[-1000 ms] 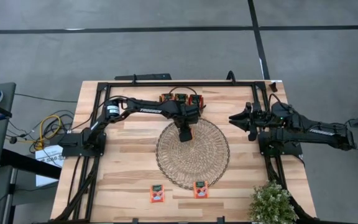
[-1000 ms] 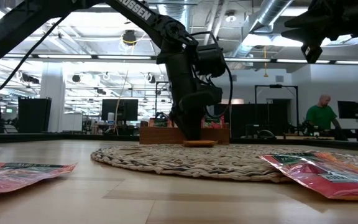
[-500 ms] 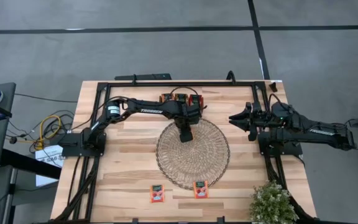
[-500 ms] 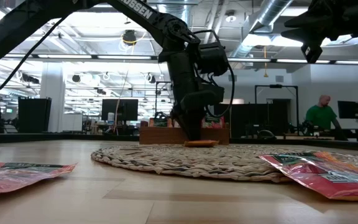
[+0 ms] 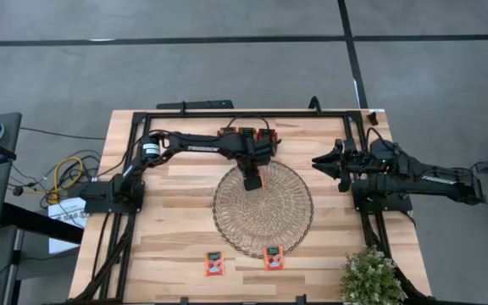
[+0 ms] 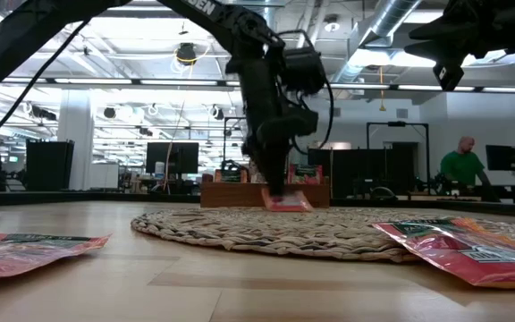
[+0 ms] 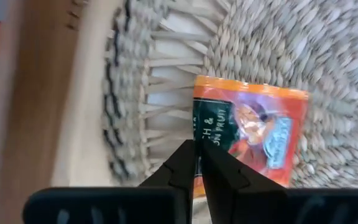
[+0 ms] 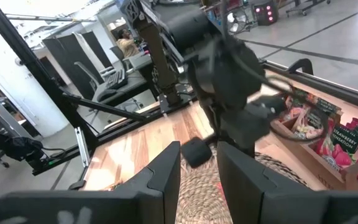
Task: Pick & Place Tea
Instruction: Put the orange tea bag into the left section of the brown wooden organizer
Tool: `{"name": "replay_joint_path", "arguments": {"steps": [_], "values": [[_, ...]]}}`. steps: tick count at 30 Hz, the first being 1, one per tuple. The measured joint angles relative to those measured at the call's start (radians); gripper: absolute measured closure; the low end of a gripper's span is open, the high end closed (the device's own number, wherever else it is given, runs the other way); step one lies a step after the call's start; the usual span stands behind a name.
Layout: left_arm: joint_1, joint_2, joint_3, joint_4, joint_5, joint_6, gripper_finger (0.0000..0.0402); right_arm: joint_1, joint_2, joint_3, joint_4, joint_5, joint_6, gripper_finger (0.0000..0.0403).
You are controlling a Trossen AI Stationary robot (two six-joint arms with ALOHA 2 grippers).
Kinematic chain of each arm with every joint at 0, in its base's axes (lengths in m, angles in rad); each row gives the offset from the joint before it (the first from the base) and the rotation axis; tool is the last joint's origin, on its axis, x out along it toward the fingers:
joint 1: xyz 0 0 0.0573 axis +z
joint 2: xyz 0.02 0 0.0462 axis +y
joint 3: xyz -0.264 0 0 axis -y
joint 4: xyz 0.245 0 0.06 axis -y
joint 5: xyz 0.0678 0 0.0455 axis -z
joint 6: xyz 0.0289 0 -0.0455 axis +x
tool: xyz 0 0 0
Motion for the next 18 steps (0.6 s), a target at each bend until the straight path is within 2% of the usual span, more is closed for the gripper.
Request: {"name": "replay_joint_path", "arguments": {"steps": [11,18], "values": [[-0.013,-0.127,0.192,-0.238,-0.019,-0.056,0.0384,0.0,0.0,0.0,0.0,0.0,0.0,0.0306],[-0.012,-0.216,0.219,-0.232,-0.026,-0.104,0.04,-0.001,0.0,0.0,0.001,0.0,0.0,0.0306]]}}
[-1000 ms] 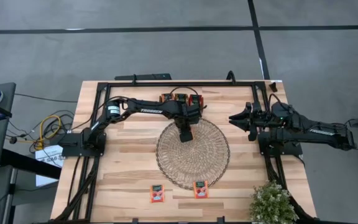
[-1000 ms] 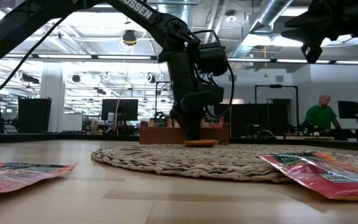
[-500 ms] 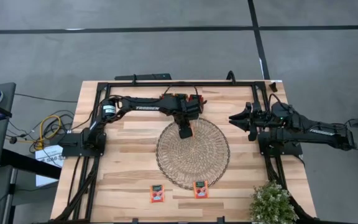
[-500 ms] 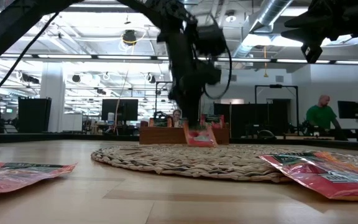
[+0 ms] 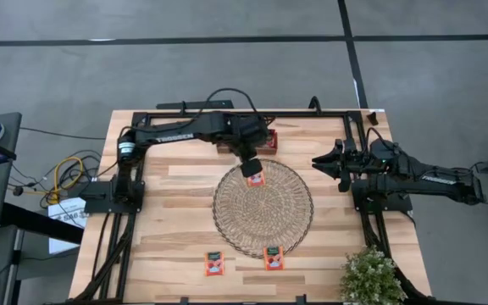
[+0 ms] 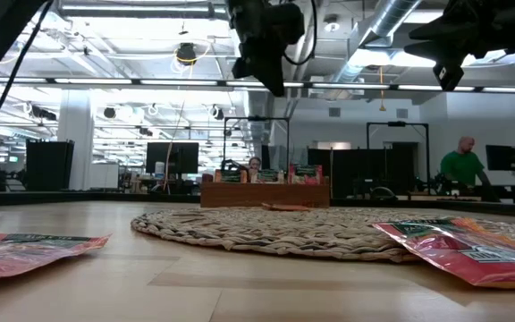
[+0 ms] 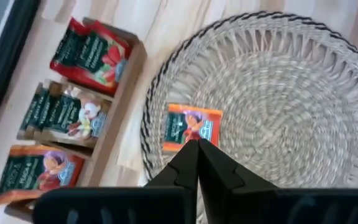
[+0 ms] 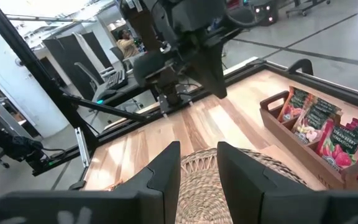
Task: Pick & Place Tea
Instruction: Put the orange tea bag into the left section of the brown wooden organizer
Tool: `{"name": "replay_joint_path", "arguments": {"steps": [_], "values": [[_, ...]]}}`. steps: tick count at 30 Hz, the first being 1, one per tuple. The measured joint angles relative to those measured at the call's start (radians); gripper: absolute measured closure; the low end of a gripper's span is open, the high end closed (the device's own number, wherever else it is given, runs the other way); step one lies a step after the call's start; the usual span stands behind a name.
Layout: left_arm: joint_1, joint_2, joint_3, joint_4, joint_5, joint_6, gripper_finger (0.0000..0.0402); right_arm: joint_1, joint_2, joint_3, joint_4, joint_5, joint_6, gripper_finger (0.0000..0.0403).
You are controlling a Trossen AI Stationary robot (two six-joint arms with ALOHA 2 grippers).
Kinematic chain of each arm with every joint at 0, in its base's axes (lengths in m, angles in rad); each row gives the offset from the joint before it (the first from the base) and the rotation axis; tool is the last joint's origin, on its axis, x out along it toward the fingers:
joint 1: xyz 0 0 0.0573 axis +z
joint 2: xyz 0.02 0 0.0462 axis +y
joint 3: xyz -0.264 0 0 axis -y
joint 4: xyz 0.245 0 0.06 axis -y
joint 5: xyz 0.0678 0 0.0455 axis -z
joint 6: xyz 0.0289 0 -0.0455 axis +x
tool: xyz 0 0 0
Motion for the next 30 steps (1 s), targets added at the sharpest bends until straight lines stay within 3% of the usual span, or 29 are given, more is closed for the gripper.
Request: {"name": "replay_joint_path", "arguments": {"steps": [11,19,24,30], "values": [[0.0,0.106,-0.001,0.071,0.064,0.033,0.0401,0.0,0.0,0.0,0.004,0.0,0.0,0.0306],[0.0,0.132,-0.001,0.076,0.052,0.085,0.0397,0.0,0.0,0.0,0.0,0.0,0.0,0.0306],[0.005,0.132,-0.001,0.055,0.011,0.133,0.0347,0.0,0.0,0.0,0.0,0.0,0.0,0.0306],[0.016,0.177,-0.002,0.061,0.021,0.188,0.0243,0.0,0.0,0.0,0.0,0.0,0.0,0.0306]]}}
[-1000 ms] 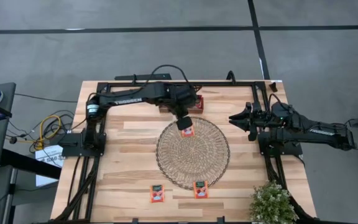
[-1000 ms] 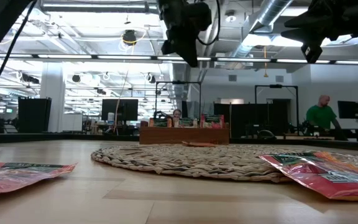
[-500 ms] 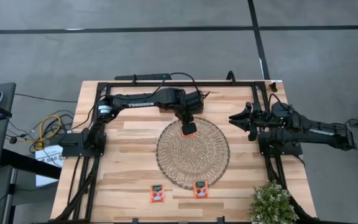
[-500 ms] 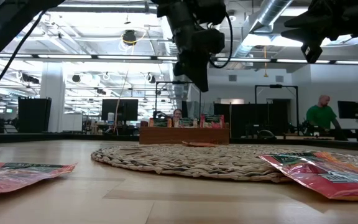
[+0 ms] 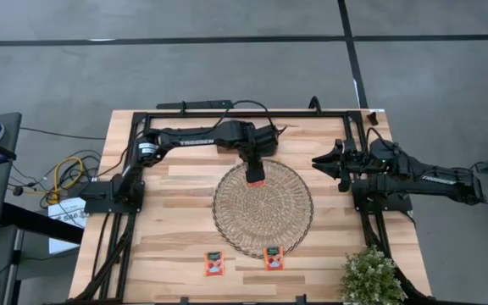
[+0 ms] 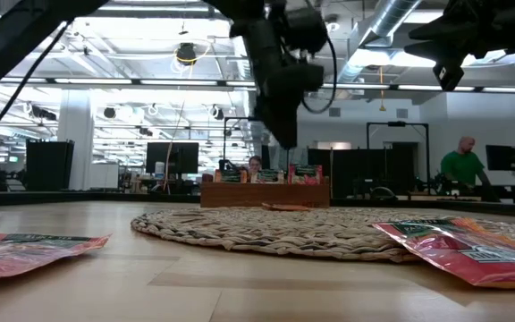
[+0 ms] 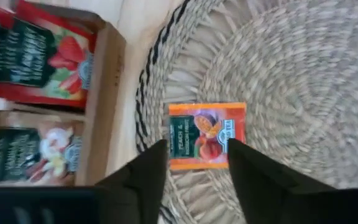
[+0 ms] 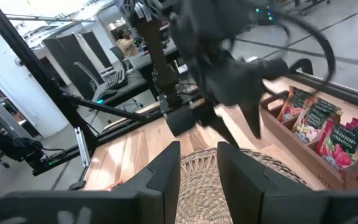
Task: Pick & Place Tea
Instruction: Put the orange tea bag into the left section of the brown wooden organizer
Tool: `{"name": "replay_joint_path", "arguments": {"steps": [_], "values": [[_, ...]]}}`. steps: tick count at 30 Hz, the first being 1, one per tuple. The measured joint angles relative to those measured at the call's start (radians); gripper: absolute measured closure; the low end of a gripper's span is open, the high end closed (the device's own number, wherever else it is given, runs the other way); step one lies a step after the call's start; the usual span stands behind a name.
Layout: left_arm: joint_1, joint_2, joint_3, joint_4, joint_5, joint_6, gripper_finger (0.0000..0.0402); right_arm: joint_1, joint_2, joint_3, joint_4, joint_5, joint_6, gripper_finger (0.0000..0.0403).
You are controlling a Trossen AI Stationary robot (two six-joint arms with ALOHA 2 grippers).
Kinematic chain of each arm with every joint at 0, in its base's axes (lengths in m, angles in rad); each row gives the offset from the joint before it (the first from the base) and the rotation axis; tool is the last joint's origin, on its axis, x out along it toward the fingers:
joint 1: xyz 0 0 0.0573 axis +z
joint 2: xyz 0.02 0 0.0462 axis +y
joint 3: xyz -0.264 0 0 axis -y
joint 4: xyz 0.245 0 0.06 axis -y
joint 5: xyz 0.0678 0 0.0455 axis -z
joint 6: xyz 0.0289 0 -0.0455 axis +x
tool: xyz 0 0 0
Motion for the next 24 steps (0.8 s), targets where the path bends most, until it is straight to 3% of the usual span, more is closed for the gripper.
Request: {"name": "replay_joint_path", "arguments": {"steps": [4,8,17,24], "values": [[0.013,0.068,0.0,-0.002,-0.014,-0.015,0.0198,0.0,0.0,0.0,0.0,0.0,0.0,0.0306],[0.029,0.118,-0.001,0.0,-0.02,-0.027,0.0178,0.0,0.0,0.0,0.0,0.0,0.0,0.0306],[0.061,0.15,-0.001,0.014,0.084,-0.03,0.0174,0.0,0.0,0.0,0.0,0.0,0.001,0.0306],[0.064,0.152,-0.001,0.015,0.091,-0.03,0.0174,0.0,0.0,0.0,0.0,0.0,0.001,0.0306]]}}
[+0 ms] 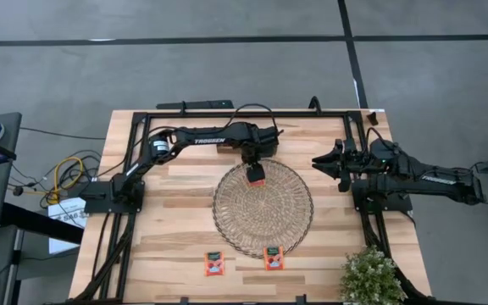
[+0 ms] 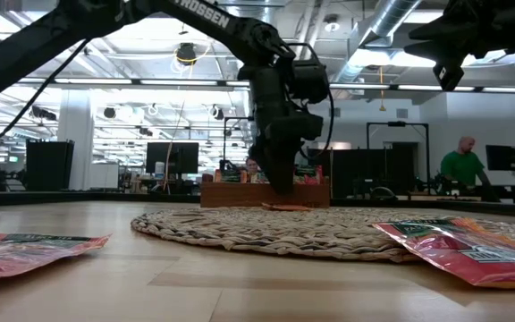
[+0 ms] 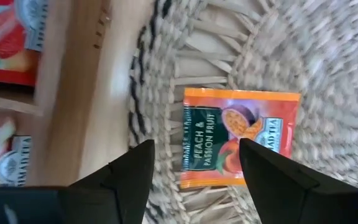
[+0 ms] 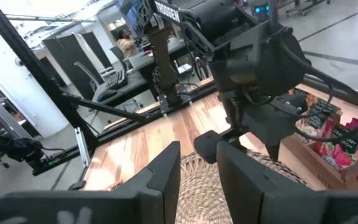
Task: Pick & Place Tea
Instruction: Put the orange tea bag into the left section of the brown wooden organizer
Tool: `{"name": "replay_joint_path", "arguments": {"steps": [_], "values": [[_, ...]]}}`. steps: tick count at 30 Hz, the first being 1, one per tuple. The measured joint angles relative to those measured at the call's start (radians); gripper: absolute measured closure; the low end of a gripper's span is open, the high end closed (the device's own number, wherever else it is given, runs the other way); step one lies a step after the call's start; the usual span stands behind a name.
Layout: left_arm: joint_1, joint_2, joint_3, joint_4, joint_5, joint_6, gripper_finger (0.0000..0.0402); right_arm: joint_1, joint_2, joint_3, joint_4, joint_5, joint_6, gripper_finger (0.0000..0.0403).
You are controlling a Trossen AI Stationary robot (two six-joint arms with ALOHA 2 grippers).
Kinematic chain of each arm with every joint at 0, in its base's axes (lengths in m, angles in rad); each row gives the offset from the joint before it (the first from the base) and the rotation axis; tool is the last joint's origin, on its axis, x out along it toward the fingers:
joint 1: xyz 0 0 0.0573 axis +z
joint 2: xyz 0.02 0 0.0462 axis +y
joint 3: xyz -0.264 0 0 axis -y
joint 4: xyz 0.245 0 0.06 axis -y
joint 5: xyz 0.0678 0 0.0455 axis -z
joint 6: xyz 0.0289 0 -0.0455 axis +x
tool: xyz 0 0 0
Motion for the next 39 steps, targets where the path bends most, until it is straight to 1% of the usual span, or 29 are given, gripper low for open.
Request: {"name": "replay_joint_path", "arguments": {"steps": [12,19,21,26,33,39], "values": [[-0.009,0.095,0.007,-0.027,0.001,0.026,0.0174,0.0,0.0,0.0,0.0,0.0,0.0,0.0306],[-0.016,0.102,0.005,-0.017,-0.007,0.028,0.0175,0.0,0.0,0.0,-0.001,0.0,0.0,0.0306],[-0.016,0.102,0.005,-0.02,-0.007,0.027,0.0181,0.0,0.0,0.0,-0.001,0.0,0.0,0.0306],[-0.018,0.102,0.004,-0.02,-0.006,0.027,0.0217,0.0,0.0,0.0,-0.001,0.0,0.0,0.0306],[-0.02,0.102,0.003,-0.023,-0.007,0.02,0.0294,0.0,0.0,0.0,-0.001,0.0,0.0,0.0306],[-0.021,0.073,-0.002,-0.017,-0.003,0.019,0.0353,0.0,0.0,0.0,-0.001,0.0,0.0,0.0306]]}}
